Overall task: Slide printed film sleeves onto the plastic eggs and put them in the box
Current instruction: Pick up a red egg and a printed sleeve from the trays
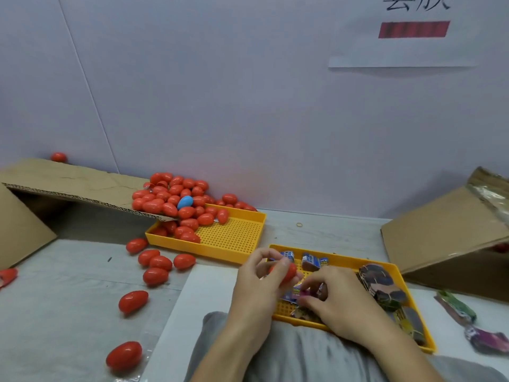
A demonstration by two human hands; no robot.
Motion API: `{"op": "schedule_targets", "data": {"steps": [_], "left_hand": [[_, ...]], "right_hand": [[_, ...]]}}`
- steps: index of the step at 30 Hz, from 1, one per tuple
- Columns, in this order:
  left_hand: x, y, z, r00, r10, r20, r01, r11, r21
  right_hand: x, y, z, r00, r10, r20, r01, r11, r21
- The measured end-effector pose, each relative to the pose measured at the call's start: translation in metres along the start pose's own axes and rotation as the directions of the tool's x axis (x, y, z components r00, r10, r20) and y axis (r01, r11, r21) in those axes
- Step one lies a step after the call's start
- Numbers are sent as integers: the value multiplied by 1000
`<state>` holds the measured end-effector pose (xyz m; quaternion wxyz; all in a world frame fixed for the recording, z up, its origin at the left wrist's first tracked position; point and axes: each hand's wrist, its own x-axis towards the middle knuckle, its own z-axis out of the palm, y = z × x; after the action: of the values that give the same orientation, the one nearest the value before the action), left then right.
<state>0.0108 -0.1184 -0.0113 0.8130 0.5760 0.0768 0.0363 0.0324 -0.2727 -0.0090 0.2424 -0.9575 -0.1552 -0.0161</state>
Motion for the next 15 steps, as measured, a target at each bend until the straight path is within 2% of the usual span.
{"op": "schedule_targets", "data": {"steps": [4, 9, 13, 15], "left_hand": [[6, 6, -6, 995, -101, 13, 102, 974, -204], [12, 4, -4, 991, -130, 22, 131, 949, -285], [13, 3, -5, 994, -108, 36, 114, 929, -353], [14, 2, -5, 994, -86, 61, 103, 915, -390]], "right_hand": [[0, 2, 1, 1000, 11, 9, -11, 1000, 1], [-2, 7, -1, 999, 24, -37, -22, 998, 54], [-4, 5, -3, 986, 34, -162, -19, 995, 94], [-4, 4, -4, 968, 73, -241, -23, 979, 201]]}}
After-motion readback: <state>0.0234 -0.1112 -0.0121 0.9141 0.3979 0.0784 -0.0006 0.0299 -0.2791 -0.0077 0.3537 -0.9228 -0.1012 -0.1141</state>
